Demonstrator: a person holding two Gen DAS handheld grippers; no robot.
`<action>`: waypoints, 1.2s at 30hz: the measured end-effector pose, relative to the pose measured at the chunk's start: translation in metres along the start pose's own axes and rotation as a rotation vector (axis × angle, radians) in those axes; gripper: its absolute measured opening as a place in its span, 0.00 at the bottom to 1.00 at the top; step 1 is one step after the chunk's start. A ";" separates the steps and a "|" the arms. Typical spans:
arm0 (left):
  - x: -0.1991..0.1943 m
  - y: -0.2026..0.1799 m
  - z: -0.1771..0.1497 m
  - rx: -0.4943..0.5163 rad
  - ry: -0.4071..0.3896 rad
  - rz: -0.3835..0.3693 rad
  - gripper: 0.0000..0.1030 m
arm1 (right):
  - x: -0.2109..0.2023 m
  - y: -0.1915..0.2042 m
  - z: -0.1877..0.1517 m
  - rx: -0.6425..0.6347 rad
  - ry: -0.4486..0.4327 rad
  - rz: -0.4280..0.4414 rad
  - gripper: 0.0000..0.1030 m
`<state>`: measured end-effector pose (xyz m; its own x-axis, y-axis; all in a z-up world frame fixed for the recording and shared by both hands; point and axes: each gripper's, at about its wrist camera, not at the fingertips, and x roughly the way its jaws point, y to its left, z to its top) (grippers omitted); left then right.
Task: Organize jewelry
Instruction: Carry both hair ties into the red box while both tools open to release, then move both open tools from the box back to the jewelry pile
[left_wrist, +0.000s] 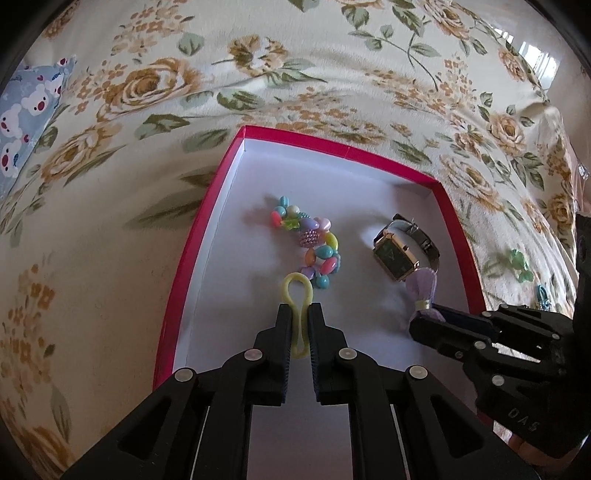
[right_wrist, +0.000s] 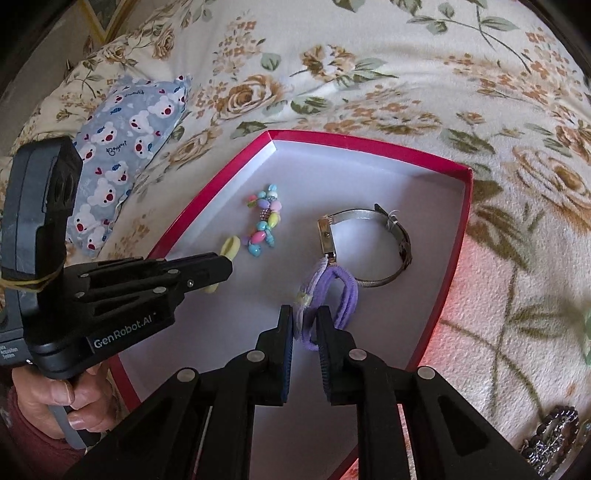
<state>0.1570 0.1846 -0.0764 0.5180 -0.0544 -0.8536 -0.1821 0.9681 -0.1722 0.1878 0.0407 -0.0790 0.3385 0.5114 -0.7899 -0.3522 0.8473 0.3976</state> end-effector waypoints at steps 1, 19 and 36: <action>0.000 0.000 0.000 -0.001 -0.001 -0.001 0.10 | 0.000 0.000 0.000 0.001 -0.001 0.000 0.15; -0.027 0.004 -0.009 -0.037 -0.052 0.012 0.36 | -0.021 -0.002 -0.002 0.018 -0.048 0.024 0.34; -0.077 -0.012 -0.049 -0.071 -0.106 -0.040 0.65 | -0.099 -0.030 -0.041 0.110 -0.201 -0.007 0.63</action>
<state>0.0786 0.1651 -0.0321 0.6106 -0.0629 -0.7894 -0.2164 0.9457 -0.2427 0.1287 -0.0416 -0.0319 0.5118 0.5146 -0.6879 -0.2556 0.8557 0.4500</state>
